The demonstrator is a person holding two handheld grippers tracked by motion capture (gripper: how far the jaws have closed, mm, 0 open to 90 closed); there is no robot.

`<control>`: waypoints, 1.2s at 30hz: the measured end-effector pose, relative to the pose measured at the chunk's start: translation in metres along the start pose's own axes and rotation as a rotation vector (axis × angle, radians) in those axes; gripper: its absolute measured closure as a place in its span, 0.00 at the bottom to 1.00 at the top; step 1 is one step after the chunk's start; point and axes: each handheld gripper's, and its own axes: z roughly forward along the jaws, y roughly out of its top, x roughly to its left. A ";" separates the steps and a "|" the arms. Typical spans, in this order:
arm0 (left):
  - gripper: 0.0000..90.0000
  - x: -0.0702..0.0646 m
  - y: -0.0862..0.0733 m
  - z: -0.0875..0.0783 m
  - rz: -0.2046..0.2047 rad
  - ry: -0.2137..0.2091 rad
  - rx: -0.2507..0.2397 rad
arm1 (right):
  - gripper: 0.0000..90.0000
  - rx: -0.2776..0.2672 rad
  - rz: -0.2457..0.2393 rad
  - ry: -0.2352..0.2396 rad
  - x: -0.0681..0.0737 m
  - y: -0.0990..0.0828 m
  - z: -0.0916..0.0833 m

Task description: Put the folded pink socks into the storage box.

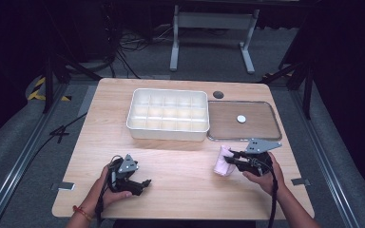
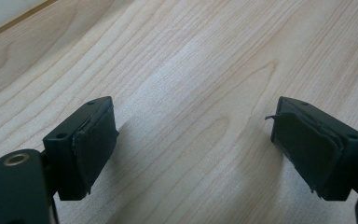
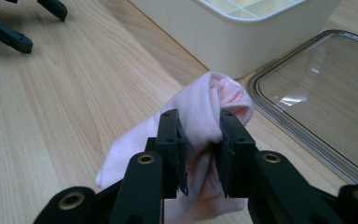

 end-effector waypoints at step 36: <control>0.15 0.000 0.002 0.002 0.000 -0.003 0.002 | 0.81 -0.089 -0.081 -0.094 -0.014 0.045 -0.026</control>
